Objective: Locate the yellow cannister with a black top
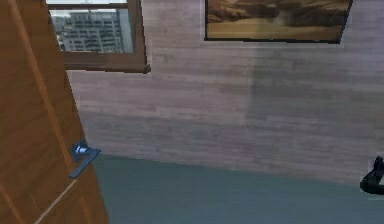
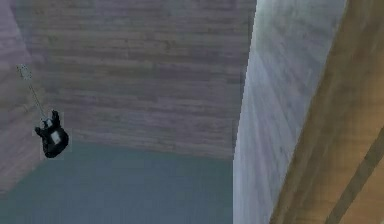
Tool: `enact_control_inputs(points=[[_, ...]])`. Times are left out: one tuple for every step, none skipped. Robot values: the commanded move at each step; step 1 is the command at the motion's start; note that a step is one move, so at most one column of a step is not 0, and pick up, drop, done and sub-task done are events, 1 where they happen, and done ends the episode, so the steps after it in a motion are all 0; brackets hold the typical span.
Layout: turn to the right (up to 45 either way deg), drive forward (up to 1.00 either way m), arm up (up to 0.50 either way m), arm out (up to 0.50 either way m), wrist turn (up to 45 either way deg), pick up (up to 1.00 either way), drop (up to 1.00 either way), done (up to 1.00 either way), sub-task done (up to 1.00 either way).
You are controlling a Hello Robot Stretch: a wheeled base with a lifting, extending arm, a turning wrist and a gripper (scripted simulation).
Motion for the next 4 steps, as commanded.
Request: enact_control_inputs(points=[[0.0, 0.80, 0.00, 0.00, 0.0, 0.00, 0.00, 0.00, 0.00], [-24.0, 0.00, 0.00, 0.00, 0.0, 0.00, 0.00, 0.00, 0.00], [0.0, 0.50, 0.00, 0.00, 0.0, 0.00, 0.00, 0.00, 0.00], [-45.0, 0.00, 0.00, 0.00, 0.0, 0.00, 0.00, 0.00, 0.00]])
